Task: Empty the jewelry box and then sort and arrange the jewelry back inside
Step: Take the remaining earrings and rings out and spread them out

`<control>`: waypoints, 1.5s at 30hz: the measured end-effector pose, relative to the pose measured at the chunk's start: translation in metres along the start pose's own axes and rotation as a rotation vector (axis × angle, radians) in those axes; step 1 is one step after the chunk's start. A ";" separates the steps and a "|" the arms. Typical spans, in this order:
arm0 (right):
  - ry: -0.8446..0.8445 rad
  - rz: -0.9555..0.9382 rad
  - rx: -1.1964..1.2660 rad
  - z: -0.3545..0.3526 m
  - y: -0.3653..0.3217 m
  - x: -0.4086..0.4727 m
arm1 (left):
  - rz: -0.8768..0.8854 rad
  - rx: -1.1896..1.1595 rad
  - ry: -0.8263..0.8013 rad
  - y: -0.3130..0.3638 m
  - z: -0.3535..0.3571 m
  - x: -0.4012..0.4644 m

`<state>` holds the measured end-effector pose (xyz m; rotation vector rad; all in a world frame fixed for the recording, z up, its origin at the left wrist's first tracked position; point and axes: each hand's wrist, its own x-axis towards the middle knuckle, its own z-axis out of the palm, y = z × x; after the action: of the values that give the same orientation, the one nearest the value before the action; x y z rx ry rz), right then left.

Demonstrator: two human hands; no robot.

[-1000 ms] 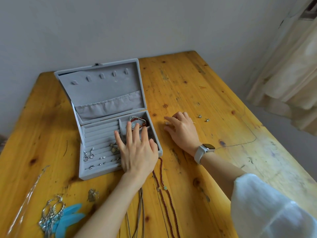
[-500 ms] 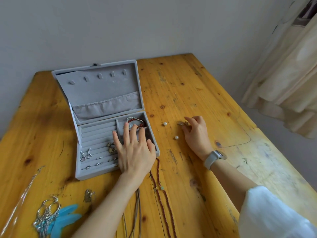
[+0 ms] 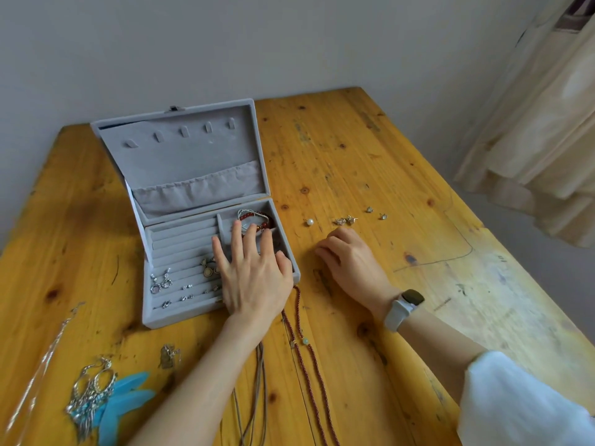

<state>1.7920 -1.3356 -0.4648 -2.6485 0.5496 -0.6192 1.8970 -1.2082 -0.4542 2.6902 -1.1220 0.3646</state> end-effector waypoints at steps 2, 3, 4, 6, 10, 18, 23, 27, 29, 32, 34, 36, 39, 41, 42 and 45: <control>0.051 0.055 0.031 -0.002 0.003 0.015 | 0.002 -0.001 0.001 0.000 0.000 0.000; 0.079 0.102 0.048 -0.003 0.005 0.023 | 0.002 0.000 0.003 0.000 0.000 0.000; 0.106 0.146 0.059 -0.003 0.006 0.032 | 0.000 0.000 0.004 0.000 0.000 0.001; 0.134 0.211 0.059 -0.002 0.009 0.047 | -0.003 -0.003 0.009 0.000 0.000 0.001; 0.121 0.229 -0.043 0.007 0.012 0.061 | -0.002 0.001 0.018 0.000 0.000 0.000; 0.151 0.082 -0.192 0.015 0.016 0.053 | -0.002 -0.003 0.018 0.000 0.001 0.000; 0.150 0.034 -0.214 0.013 0.018 0.046 | 0.002 -0.003 0.024 -0.001 0.002 0.000; 0.144 0.017 -0.207 0.015 0.018 0.043 | 0.001 -0.008 0.029 -0.001 0.003 0.000; 0.142 0.027 -0.189 0.015 0.018 0.043 | 0.002 -0.010 0.038 -0.001 0.003 0.000; 0.138 0.033 -0.169 0.014 0.018 0.043 | 0.001 -0.011 0.044 -0.001 0.003 0.000; 0.137 0.030 -0.163 0.014 0.018 0.042 | 0.001 -0.010 0.045 -0.001 0.003 0.000; 0.139 0.037 -0.145 0.013 0.017 0.041 | 0.004 -0.008 0.050 -0.001 0.003 0.000; 0.144 0.072 -0.093 0.010 0.015 0.039 | 0.008 -0.022 0.063 -0.001 0.002 -0.001; 0.144 0.092 -0.084 0.009 0.011 0.035 | 0.020 -0.053 0.064 -0.002 0.001 -0.001; 0.142 0.095 -0.090 0.009 0.008 0.031 | 0.031 -0.074 0.067 -0.002 -0.001 -0.001; 0.137 0.088 -0.082 0.010 0.000 0.021 | 0.089 -0.151 0.121 -0.007 -0.006 -0.004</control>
<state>1.8144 -1.3427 -0.4663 -2.6545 0.7419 -0.7708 1.8985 -1.1988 -0.4508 2.4594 -1.1860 0.4317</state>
